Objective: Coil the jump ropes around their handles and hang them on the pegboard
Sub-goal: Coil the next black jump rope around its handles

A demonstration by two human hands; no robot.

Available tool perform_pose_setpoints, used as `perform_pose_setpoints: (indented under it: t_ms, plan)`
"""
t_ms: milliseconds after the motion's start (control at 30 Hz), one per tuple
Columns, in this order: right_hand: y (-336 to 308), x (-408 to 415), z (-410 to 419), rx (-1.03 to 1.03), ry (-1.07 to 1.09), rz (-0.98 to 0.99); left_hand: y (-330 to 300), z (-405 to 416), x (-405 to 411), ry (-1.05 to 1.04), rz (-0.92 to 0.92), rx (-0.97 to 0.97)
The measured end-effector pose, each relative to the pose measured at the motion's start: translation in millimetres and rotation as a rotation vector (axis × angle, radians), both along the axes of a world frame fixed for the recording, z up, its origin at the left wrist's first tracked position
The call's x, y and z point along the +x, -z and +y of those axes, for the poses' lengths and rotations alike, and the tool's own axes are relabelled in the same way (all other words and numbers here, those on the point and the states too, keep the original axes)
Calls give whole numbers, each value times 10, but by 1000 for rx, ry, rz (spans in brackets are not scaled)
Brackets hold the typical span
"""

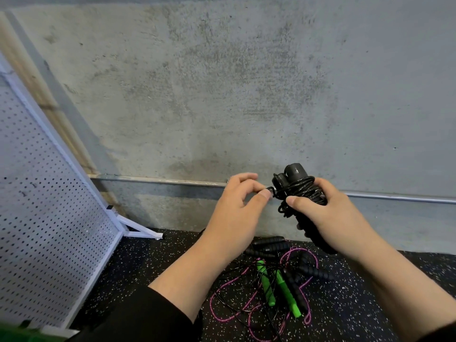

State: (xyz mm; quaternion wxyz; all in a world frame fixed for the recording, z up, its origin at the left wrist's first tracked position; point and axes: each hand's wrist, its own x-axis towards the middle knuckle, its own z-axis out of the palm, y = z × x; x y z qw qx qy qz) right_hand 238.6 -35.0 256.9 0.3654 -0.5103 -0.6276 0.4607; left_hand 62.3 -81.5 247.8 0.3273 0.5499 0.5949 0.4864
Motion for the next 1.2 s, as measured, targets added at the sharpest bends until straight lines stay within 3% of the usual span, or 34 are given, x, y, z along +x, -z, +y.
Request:
perform_pose_setpoints:
  t_ms: [267, 533, 767, 1200]
  plan:
    - [-41, -13, -42, -140, -42, 220, -53, -50, -11, 162, -487, 101]
    - [-84, -14, -116, -273, -111, 317, -73, -16, -1, 119, -391, 161]
    - [-39, -52, -155, -238, -133, 330, -89, 47, -14, -16, -532, 169]
    - [-64, -124, -216, -104, -108, 277, -94, 25, -32, -86, -517, 121]
